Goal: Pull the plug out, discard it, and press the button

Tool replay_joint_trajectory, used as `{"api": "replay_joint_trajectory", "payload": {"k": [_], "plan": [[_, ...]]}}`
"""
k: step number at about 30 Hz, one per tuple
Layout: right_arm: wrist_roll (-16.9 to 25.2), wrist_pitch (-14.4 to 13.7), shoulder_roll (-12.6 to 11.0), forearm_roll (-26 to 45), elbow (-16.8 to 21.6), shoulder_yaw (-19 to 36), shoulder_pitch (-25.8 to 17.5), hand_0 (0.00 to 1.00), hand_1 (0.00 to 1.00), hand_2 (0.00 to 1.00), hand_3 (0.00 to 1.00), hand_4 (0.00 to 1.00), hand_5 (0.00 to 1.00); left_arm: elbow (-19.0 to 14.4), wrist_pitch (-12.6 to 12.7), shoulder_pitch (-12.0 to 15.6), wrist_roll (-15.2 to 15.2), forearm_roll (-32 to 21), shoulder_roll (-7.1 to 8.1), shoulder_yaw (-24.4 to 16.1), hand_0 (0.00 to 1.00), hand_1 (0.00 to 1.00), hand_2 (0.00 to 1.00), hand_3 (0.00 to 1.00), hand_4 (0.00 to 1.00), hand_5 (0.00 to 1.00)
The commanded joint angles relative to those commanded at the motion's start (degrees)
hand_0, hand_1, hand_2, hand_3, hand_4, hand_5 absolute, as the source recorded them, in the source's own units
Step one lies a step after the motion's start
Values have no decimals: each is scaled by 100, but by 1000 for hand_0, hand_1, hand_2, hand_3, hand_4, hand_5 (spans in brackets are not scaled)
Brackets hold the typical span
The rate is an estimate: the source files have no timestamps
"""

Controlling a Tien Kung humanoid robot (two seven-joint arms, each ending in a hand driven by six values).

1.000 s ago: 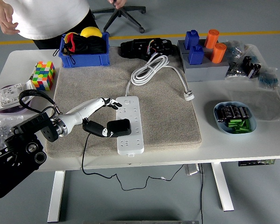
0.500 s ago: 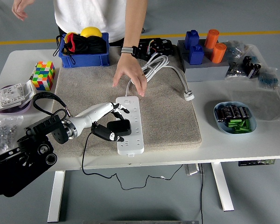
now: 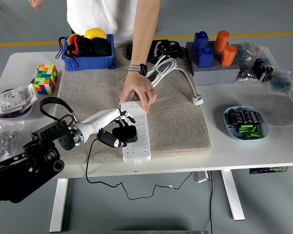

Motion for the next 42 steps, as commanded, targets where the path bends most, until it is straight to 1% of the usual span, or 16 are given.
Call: {"api": "replay_joint_trajectory", "payload": {"k": [1, 6, 7, 12, 13, 18, 19, 27, 34, 35, 37, 42], "plan": [[1, -1, -1, 2, 1, 0, 0, 757, 668, 655, 621, 669, 508, 6, 9, -2, -3, 2, -6, -2, 545, 485, 458, 587, 822, 2], [1, -2, 3, 2, -1, 12, 1, 757, 668, 655, 621, 669, 508, 3, 140, -27, -94, -43, -24, 4, 545, 485, 458, 587, 822, 2], [2, -2, 3, 3, 1, 13, 2, 757, 668, 655, 621, 668, 508, 5, 158, -32, -101, -49, -27, 4, 405, 362, 367, 554, 788, 2], [3, -6, 0, 5, 4, 8, 6, 757, 668, 655, 621, 668, 508, 27, 141, -55, -56, -99, -37, 33, 405, 362, 367, 554, 788, 2], [4, -8, 1, 6, 6, 8, 7, 757, 668, 655, 621, 668, 508, 30, 136, -56, -50, -115, -35, 42, 410, 307, 326, 522, 719, 2], [3, -6, 3, 8, 1, 9, 2, 757, 668, 655, 621, 668, 508, 29, 143, -53, -48, -154, -36, 34, 410, 307, 326, 522, 719, 2], [2, -4, 3, 8, 0, 7, 0, 757, 667, 656, 621, 669, 508, 27, 142, -54, -45, -153, -37, 26, 395, 285, 303, 508, 708, 2], [7, -7, 2, 11, 4, 2, 2, 757, 668, 656, 621, 669, 508, -23, 129, -49, -62, -225, -31, -65, 388, 279, 300, 502, 703, 2], [4, -6, 7, 20, -2, -8, 3, 757, 668, 655, 621, 669, 508, -136, 121, -83, -111, -355, -5, -320, 391, 278, 297, 499, 685, 2], [4, -7, 6, 23, -1, -14, 4, 757, 668, 655, 621, 669, 508, -114, 127, -93, -124, -370, -11, -374, 391, 278, 297, 499, 685, 2], [5, -11, 2, 28, -1, -34, 11, 757, 668, 656, 621, 669, 508, 41, 155, -142, -150, -356, -39, -519, 390, 281, 293, 498, 673, 2], [3, -18, -6, 45, 1, -74, 21, 757, 668, 656, 621, 669, 508, 518, 223, -285, -237, -363, -93, -683, 390, 281, 293, 498, 673, 2]]}}
